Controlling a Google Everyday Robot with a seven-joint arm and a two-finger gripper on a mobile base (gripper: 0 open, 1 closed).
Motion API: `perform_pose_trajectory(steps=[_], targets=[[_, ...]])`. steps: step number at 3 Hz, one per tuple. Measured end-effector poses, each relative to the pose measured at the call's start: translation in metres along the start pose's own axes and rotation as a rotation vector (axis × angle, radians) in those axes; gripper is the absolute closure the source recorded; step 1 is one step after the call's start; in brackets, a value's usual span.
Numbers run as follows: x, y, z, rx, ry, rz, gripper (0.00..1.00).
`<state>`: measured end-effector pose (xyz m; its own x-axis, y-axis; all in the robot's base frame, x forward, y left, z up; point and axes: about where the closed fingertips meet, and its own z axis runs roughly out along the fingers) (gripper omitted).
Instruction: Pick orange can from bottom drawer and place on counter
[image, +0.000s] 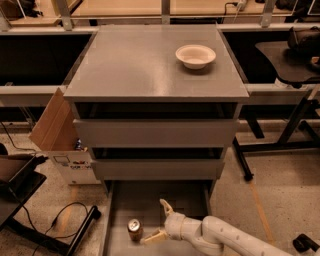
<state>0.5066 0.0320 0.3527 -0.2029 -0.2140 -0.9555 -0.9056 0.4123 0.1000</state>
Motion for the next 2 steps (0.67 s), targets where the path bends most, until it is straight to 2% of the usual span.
perform_pose_trajectory(steps=[1, 2], targets=[[0.0, 0.0, 0.0, 0.0, 0.0, 0.0, 0.0], [0.016, 0.0, 0.022, -0.011, -0.002, 0.01, 0.0]])
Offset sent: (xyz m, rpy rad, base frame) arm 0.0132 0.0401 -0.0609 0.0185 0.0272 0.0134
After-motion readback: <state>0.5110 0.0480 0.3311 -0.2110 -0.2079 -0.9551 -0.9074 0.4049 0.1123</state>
